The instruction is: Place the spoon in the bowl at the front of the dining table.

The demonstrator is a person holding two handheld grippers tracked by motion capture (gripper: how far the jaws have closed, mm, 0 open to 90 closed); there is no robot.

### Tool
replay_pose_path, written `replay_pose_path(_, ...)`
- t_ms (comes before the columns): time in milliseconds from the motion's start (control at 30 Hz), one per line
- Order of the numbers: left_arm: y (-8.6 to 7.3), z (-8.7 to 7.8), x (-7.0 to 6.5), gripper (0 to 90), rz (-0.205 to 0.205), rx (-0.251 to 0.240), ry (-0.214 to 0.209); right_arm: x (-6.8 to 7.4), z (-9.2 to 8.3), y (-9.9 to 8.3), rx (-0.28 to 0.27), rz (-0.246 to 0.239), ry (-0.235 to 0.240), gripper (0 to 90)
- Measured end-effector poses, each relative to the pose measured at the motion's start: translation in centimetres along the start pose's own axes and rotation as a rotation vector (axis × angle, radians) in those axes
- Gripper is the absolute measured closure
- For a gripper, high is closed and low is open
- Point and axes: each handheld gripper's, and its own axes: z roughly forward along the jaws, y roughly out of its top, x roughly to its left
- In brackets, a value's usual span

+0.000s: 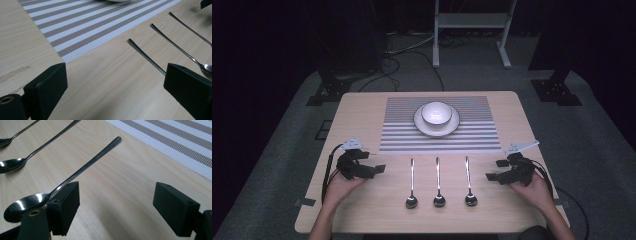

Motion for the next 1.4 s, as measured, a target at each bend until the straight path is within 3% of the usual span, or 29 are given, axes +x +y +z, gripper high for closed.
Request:
replay_pose_path(100, 0.1, 0.1, -0.4, 4.4, 0.004, -0.007, -0.016, -0.1, 0.0, 0.1, -0.007, 0.007, 0.004, 20.0)
replay_pose_path(333, 1.0, 1.5, -2.8, 4.7, 0.064, 0.005, -0.066, 0.3, 0.0, 0.3, -0.001, -0.005, -0.002, 19.7)
replay_pose_path(800, 2.6, 5.4, -9.2, 6.1, 0.208, 0.074, -0.205, 0.3, 0.1, 0.3, 0.003, -0.011, -0.004, 19.6)
replay_pose_path(1200, 2.9, 6.9, -12.2, 15.8, 0.282, 0.102, -0.269, 0.4, 0.1, 0.3, 0.011, -0.013, -0.004, 19.6)
replay_pose_path(1400, 2.7, 7.6, -13.1, 28.4, 0.3, 0.112, -0.312, 0.5, 0.2, 0.4, 0.018, -0.018, 0.0, 19.9)
